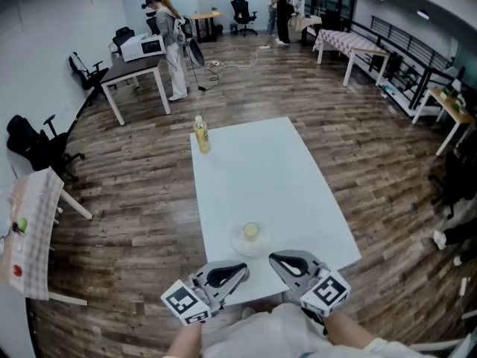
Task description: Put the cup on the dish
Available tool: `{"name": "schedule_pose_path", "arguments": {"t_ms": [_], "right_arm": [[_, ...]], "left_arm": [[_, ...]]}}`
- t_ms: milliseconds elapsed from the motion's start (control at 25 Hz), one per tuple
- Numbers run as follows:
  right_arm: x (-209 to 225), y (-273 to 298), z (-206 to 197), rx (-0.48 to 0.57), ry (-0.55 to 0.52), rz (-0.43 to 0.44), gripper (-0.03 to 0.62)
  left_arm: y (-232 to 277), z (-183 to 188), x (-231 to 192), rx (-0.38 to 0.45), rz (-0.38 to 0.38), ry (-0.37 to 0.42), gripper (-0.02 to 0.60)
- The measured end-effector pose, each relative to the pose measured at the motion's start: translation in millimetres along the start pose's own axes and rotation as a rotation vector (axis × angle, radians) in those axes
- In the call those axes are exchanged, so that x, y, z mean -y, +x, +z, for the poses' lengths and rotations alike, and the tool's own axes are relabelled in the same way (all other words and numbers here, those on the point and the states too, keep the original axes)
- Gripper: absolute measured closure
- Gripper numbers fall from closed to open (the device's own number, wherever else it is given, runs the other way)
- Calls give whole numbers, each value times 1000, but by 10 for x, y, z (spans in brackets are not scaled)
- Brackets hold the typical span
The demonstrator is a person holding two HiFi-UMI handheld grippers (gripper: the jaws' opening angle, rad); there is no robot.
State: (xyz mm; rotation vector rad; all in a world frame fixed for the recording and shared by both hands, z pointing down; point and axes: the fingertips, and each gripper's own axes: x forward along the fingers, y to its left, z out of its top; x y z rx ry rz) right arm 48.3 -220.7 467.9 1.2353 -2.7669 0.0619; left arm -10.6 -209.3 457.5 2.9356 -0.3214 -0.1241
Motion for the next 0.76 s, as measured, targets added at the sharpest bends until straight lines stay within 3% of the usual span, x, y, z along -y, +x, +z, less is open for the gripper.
{"name": "schedule_pose_path", "arguments": {"t_ms": [760], "right_arm": [[-26, 13, 34, -6, -8, 13, 565]], "left_arm": [[-34, 19, -50, 7, 15, 0, 581]]}}
